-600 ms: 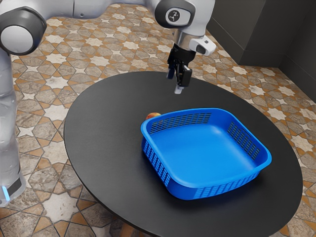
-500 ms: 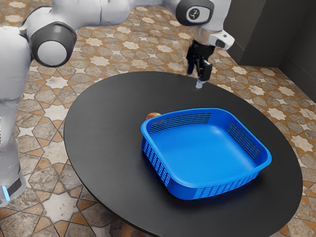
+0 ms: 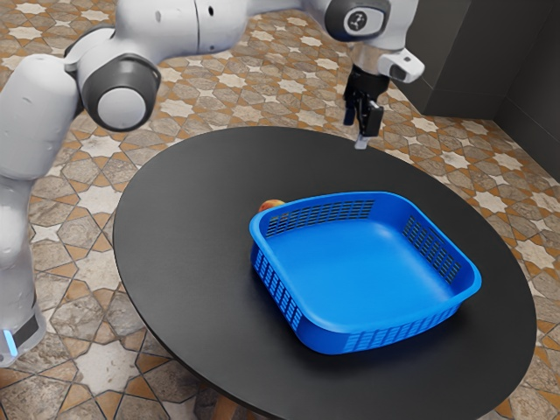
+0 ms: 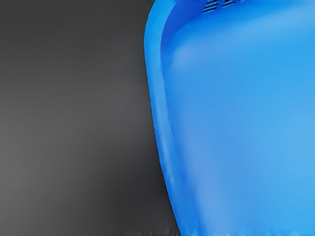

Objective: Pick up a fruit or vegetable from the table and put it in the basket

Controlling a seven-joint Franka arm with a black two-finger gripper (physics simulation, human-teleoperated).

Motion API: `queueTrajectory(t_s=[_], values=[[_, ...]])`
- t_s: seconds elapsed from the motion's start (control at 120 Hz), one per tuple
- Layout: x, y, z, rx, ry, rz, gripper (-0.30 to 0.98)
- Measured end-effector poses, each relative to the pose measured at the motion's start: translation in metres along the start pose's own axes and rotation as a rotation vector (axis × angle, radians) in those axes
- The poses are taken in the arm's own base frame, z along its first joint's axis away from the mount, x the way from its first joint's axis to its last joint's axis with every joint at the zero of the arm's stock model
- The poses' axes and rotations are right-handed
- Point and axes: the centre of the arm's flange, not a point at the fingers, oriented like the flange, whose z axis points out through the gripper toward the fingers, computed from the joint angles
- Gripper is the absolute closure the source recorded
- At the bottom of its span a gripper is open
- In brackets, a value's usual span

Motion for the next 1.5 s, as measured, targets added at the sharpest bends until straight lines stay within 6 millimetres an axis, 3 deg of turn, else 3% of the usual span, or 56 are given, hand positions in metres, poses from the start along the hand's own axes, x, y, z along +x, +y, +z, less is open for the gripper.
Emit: queueTrajectory(t_s=[0.133, 0.225, 0.267, 0.308, 0.358, 0.433, 0.492, 0.55, 0.642, 0.842, 1.025, 1.2, 1.5], values=[[-0.014, 0.007, -0.028, -0.018, 0.026, 0.02, 0.0], [-0.036, 0.009, -0.04, -0.036, -0.019, 0.042, 0.0], [-0.055, 0.01, -0.033, -0.05, -0.067, 0.068, 0.0], [-0.09, 0.013, -0.029, -0.058, -0.098, 0.101, 0.0], [-0.119, 0.012, -0.019, -0.062, -0.118, 0.142, 0.0], [-0.14, 0.006, -0.014, -0.046, -0.11, 0.223, 0.0], [-0.142, 0.0, -0.013, -0.039, -0.089, 0.291, 0.0], [-0.145, -0.019, -0.006, -0.048, -0.074, 0.325, 0.0], [-0.149, -0.031, 0.014, -0.067, -0.083, 0.398, 0.0], [-0.151, -0.02, 0.059, -0.115, -0.111, 0.581, 0.0], [-0.153, -0.016, 0.069, -0.118, -0.1, 0.703, 0.0], [-0.149, 0.011, 0.094, -0.125, -0.113, 0.837, 0.0], [-0.148, 0.011, 0.125, -0.133, -0.114, 0.932, 0.0]])
